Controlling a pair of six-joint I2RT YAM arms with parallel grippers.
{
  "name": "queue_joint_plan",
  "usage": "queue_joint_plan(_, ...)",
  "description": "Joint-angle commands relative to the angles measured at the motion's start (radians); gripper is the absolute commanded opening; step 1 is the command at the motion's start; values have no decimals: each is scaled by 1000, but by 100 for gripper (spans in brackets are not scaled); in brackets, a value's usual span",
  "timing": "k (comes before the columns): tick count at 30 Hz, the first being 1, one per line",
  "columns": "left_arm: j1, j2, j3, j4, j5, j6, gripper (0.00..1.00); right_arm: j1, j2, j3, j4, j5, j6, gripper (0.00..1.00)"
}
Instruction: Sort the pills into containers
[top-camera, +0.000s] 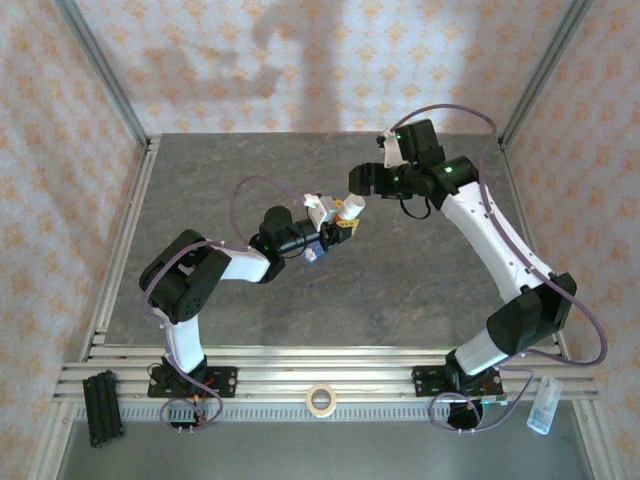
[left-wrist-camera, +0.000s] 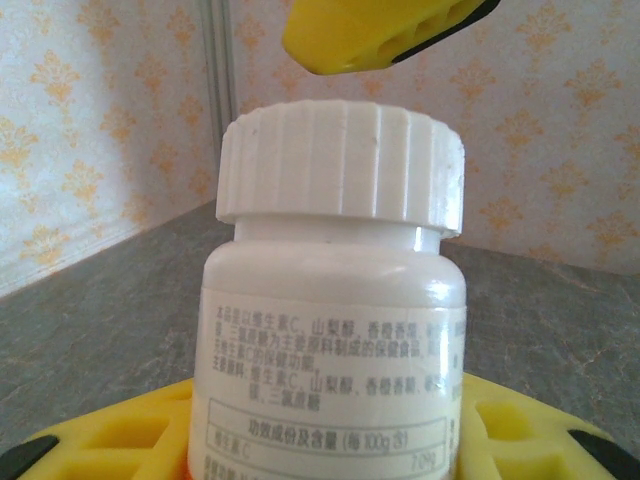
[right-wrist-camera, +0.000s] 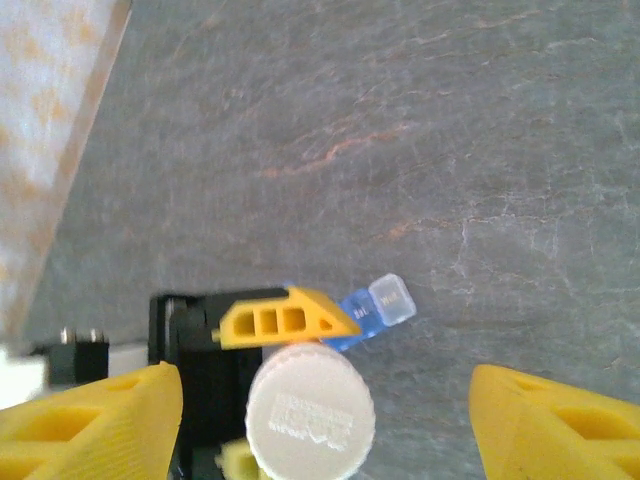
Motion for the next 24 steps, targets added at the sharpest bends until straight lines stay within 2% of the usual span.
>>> queue_joint_plan(1, -7, -56, -5, 47, 27, 9, 0, -1, -7, 38, -104, -103, -218, 75)
queue_joint_plan(11, -6, -62, -4, 42, 35, 7, 0, -2, 55, 89, -163, -106, -248, 76)
queue_joint_plan(18, -6, -63, -2, 42, 36, 7, 0, -2, 78, 88, -152, -112, -241, 71)
queue_joint_plan(21, -6, -63, -1, 42, 36, 6, 0, -2, 83, 89, -151, -118, -238, 66)
queue_joint_plan(24, -6, -63, 1, 43, 35, 7, 0, -1, 89, 89, -152, -127, -235, 55)
